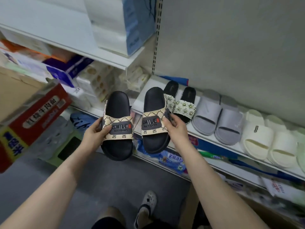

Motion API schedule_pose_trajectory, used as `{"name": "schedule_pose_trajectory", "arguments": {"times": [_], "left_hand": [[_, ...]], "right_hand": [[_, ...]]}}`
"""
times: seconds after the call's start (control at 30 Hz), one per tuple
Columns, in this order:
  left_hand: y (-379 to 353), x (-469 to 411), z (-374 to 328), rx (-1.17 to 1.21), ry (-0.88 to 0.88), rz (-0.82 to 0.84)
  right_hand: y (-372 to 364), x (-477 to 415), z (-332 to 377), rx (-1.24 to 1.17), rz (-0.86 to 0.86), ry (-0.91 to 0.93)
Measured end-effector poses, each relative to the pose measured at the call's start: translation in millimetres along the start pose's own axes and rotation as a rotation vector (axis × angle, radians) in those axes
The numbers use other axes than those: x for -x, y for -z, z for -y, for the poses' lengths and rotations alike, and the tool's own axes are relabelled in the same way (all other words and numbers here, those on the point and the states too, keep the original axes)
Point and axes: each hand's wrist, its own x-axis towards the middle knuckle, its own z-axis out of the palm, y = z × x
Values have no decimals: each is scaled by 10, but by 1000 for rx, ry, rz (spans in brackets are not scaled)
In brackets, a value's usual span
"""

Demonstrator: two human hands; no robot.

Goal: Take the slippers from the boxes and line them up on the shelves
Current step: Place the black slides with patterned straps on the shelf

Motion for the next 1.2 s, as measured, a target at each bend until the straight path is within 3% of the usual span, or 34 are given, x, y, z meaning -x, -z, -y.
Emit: {"name": "schedule_pose_trajectory", "arguments": {"times": [0.33, 0.4, 0.47, 0.57, 0.63, 0.73, 0.93, 1.2], "left_hand": [[238, -974, -46, 16, 107, 7], [229, -1120, -69, 10, 109, 19], [210, -1241, -96, -16, 118, 45], [187, -1383, -93, -56, 140, 108], [174, -1455, -101, -72, 146, 141], [149, -1510, -123, -100, 127, 170], [50, -1558, -204, -113, 77, 214], [-276, -1645, -263, -107, 37, 269]], "right_hand": [[-918, -828, 68, 94, -111, -134], [-969, -853, 144, 255, -108, -139], [-987, -892, 196, 608, -89, -69], [-1014, -813, 305, 1064, -86, 244], [-1044, -798, 326, 1115, 87, 350], [-1008, -908, 253, 1157, 243, 313], [-918, -1124, 267, 1348, 69, 320], [-501, -1180, 193, 1389, -156, 137]]}}
